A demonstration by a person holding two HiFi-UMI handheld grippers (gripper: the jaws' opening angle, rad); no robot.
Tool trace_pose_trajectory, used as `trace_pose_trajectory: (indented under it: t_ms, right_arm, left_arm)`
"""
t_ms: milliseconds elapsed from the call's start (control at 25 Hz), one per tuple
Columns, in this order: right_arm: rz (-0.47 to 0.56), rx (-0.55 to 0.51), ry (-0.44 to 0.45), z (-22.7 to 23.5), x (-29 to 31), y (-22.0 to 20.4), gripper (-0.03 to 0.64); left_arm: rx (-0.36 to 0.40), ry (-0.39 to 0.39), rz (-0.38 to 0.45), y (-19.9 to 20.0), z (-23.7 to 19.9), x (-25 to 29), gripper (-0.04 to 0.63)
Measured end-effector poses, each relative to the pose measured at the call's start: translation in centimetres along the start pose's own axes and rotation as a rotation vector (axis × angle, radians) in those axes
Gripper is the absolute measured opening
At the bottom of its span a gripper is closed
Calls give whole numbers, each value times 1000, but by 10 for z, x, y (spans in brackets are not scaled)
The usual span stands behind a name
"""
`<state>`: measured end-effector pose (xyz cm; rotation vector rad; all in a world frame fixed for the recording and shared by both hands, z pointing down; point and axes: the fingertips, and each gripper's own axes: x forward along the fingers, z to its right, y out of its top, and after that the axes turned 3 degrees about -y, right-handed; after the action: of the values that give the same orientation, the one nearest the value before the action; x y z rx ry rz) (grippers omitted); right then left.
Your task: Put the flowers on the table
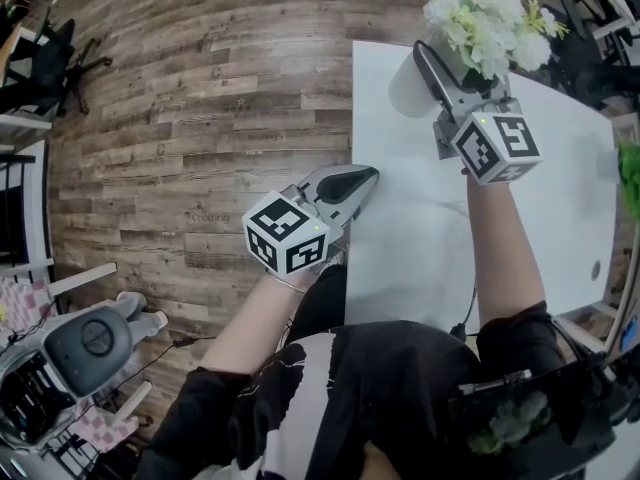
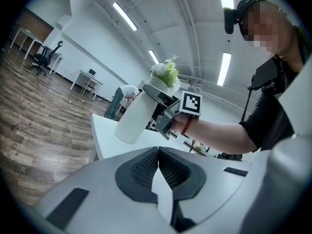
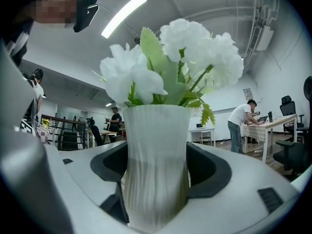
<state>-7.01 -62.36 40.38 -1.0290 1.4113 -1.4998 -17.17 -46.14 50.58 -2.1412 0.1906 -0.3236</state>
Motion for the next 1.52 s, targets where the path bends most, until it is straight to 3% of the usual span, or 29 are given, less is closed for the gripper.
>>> trace_pose_trajectory:
  t_ms: [200, 640, 1040, 1520]
  right_arm:
    - [-54, -92, -6, -5, -3, -10, 367]
    - [-67, -27, -26, 0, -6, -11, 373]
    - [-53, -1, -105, 1, -16, -9, 399]
    - [-20, 30, -128, -8, -75, -2, 399]
  left_arm:
    - [-9, 3, 2, -4, 2, -5, 15]
    - [-1, 27, -4, -10, 9, -23, 15]
    - [25, 25, 5, -3, 8, -43, 15]
    - [102, -56, 0, 6, 32, -23, 15]
